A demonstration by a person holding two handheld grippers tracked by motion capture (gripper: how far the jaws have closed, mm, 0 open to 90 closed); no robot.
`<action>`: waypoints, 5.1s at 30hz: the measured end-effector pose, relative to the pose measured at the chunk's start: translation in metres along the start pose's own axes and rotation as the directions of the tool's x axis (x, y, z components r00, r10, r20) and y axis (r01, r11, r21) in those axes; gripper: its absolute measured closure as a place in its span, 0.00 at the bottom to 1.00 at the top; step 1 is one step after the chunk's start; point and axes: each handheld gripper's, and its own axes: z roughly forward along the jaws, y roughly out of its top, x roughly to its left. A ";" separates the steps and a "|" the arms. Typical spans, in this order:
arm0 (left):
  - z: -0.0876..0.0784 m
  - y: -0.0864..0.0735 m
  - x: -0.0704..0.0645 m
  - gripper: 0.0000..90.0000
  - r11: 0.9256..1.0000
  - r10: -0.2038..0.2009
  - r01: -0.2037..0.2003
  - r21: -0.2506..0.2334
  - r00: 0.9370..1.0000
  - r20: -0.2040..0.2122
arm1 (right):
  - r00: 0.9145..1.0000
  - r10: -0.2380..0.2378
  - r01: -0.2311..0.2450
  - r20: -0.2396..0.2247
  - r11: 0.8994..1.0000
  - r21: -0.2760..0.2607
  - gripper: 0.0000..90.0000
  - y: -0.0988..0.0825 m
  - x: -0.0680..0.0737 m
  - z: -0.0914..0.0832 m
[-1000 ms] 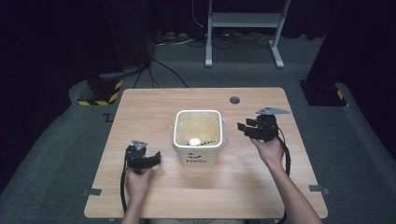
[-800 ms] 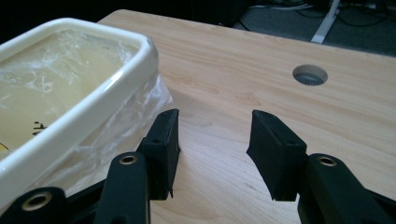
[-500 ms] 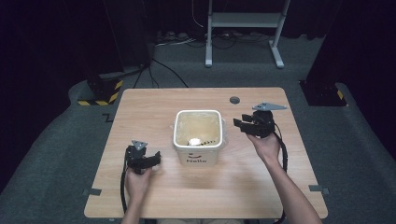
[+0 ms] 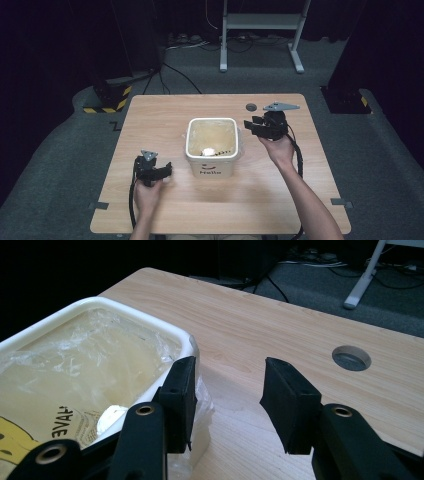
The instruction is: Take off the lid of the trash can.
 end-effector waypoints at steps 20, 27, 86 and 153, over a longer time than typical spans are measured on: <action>0.000 0.000 0.000 0.19 1.000 0.002 -0.002 0.002 1.000 0.001 | 0.999 -0.027 0.027 -0.025 1.000 0.013 0.66 0.015 0.010 0.015; 0.000 0.000 0.000 0.19 1.000 0.001 -0.001 0.001 1.000 0.002 | 0.999 -0.040 0.041 -0.028 0.999 0.016 0.66 0.020 0.013 0.021; 0.000 0.000 0.000 0.19 1.000 -0.001 0.001 0.000 1.000 0.000 | 0.996 -0.094 0.094 -0.009 0.994 0.059 0.87 0.016 0.025 0.051; 0.001 0.000 0.000 0.19 1.000 -0.002 0.002 -0.001 1.000 -0.003 | 1.000 -0.011 0.011 -0.009 1.000 -0.023 0.88 0.016 -0.014 -0.015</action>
